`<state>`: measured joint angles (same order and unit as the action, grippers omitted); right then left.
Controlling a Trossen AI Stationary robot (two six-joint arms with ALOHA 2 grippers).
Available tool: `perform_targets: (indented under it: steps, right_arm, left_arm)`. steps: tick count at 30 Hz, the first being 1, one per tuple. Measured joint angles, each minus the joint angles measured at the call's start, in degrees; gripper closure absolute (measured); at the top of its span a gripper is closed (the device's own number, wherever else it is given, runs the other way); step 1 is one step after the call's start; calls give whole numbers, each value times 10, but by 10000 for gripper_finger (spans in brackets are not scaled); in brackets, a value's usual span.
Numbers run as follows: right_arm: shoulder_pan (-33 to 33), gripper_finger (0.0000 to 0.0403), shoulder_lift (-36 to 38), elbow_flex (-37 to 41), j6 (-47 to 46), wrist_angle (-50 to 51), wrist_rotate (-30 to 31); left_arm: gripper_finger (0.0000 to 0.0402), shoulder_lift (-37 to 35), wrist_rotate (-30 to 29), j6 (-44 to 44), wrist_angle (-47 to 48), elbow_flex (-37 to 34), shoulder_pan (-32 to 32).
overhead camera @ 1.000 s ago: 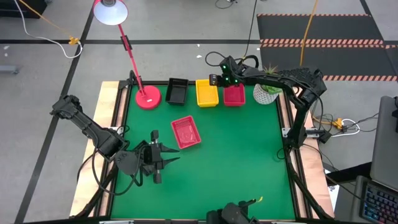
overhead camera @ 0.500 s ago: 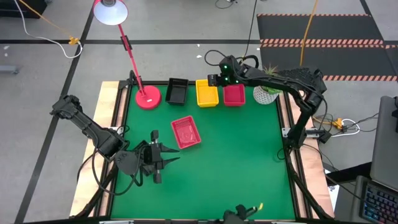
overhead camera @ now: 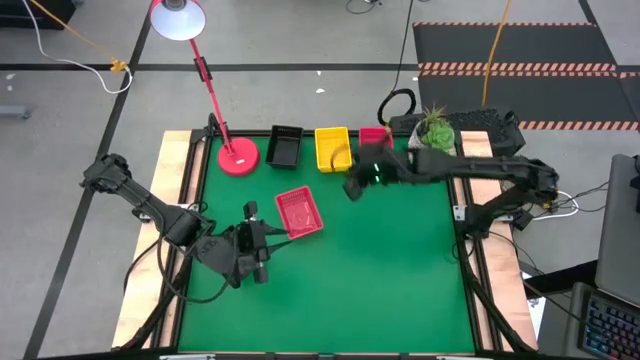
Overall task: Stack baskets by color
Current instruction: Stack the bottom black bin on the top stacked black bin
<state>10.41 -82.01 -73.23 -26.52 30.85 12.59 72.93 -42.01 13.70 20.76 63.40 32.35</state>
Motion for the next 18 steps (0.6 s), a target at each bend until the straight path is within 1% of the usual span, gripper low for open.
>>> perform_targets:
  steps: [3, 8, 10, 13, 18]
  right_arm:
    - [-70, 287, 39, 63, 5, -46, 47]
    - [-169, 287, 102, 191, 21, -215, 100]
    - [-195, 287, 123, 233, 24, -285, 102]
    - [-233, 287, 147, 283, 45, -360, 102]
    - [-293, 300, 170, 321, 120, -423, 101]
  left_arm:
    - [293, 3, 0, 1, 8, 0, -6]
    - [293, 3, 0, -13, 6, 0, -4]
    - [293, 3, 1, -14, 5, 0, -4]
    - [293, 3, 1, -14, 6, 0, -4]
    - [293, 3, 4, -14, 7, 0, 6]
